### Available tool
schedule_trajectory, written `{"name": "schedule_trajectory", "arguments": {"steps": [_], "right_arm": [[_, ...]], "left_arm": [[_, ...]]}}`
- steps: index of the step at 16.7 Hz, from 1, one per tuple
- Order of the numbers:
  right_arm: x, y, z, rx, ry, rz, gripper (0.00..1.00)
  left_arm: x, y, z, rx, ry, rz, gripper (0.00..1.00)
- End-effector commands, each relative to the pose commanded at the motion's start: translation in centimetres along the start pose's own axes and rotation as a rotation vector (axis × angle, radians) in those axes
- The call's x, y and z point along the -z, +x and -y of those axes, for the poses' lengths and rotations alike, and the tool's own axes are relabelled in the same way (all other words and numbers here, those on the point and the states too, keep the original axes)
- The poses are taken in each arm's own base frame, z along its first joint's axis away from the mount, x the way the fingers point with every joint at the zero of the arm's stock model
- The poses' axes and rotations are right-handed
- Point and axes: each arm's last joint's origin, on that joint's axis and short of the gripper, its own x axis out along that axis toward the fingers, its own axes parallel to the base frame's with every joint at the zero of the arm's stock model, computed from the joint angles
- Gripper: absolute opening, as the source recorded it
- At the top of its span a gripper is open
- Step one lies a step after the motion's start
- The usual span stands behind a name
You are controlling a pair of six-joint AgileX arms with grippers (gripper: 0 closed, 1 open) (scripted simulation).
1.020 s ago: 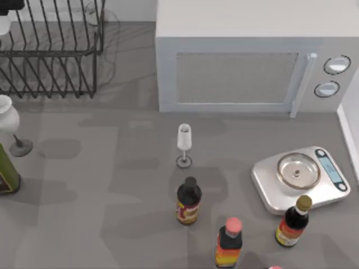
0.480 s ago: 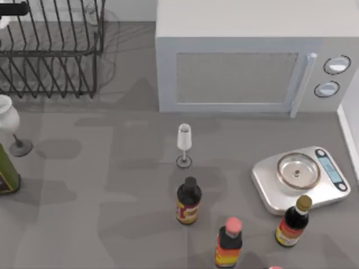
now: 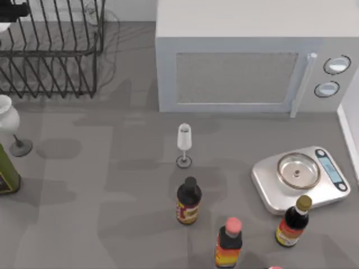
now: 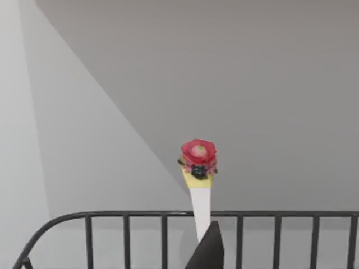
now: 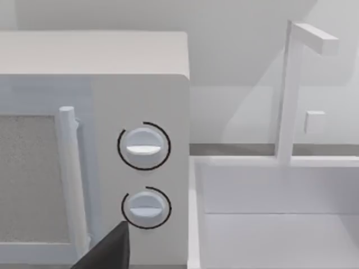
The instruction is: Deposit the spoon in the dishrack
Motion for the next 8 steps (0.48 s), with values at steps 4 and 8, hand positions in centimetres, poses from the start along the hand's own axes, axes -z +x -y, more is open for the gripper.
{"name": "schedule_trajectory", "arguments": {"steps": [4,8], "right_arm": [[0.0,0.0,0.0,0.0,0.0,0.0,1.0],[0.0,0.0,0.0,0.0,0.0,0.0,1.0]], "left_arm": [[0.0,0.0,0.0,0.0,0.0,0.0,1.0],[0.0,0.0,0.0,0.0,0.0,0.0,1.0]]}}
